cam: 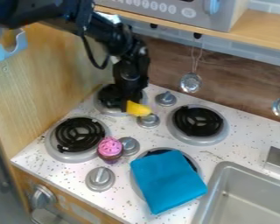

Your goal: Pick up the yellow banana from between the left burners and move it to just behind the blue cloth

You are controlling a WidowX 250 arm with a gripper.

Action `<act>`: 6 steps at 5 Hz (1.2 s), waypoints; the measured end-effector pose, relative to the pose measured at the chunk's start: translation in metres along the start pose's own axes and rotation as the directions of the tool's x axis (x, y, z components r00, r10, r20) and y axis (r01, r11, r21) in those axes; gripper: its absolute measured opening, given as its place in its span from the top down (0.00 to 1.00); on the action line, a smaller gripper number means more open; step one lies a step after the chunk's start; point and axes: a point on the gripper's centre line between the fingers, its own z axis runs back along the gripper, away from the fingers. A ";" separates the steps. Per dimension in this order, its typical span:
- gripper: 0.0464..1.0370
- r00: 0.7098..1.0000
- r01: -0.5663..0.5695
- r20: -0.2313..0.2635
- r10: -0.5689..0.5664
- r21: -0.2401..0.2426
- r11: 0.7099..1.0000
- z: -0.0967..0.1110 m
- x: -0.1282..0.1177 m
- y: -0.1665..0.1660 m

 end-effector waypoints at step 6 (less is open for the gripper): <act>0.54 0.995 0.090 -0.048 -0.091 -0.018 0.996 0.036 -0.115 -0.023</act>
